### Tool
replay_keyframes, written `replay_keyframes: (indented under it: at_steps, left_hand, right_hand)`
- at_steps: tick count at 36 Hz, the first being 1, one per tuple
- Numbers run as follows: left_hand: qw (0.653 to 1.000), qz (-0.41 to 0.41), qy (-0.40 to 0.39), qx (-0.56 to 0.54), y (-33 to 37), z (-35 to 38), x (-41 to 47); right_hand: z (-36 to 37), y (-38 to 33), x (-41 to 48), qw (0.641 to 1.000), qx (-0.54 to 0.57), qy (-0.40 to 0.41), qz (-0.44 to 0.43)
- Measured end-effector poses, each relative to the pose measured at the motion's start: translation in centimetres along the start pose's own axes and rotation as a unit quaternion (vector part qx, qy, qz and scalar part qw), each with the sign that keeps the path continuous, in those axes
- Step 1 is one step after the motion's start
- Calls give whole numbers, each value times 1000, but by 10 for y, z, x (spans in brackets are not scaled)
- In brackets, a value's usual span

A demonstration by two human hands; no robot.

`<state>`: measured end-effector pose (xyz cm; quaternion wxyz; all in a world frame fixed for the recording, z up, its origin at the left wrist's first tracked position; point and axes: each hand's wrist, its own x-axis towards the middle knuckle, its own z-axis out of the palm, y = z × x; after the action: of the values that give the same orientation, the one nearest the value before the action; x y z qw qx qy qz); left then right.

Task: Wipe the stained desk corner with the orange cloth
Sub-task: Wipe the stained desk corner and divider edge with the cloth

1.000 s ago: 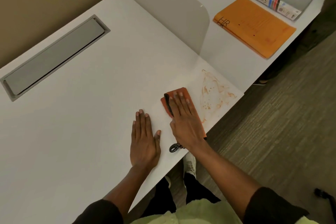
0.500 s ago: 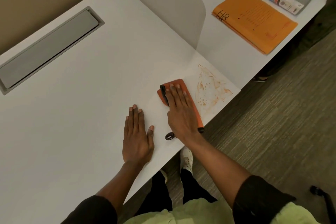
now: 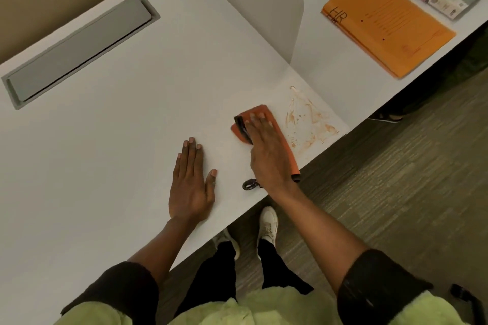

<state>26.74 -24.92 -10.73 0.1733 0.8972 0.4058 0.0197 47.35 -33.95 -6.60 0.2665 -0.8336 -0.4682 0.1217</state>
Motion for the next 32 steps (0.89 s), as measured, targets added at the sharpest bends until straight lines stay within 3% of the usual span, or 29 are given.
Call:
replay_keyframes:
  at_steps: [11, 21, 32]
  left_hand:
    - [1000, 10, 5, 3, -2, 0, 1]
    - [1000, 6, -9, -9, -1, -2, 1]
    - [1000, 11, -7, 4, 1, -7, 1]
  right_hand:
    - [14, -8, -88, 999, 38, 27, -24]
    - [5, 5, -8, 999, 44, 26, 4]
    - [27, -23, -85, 998, 33, 39, -38]
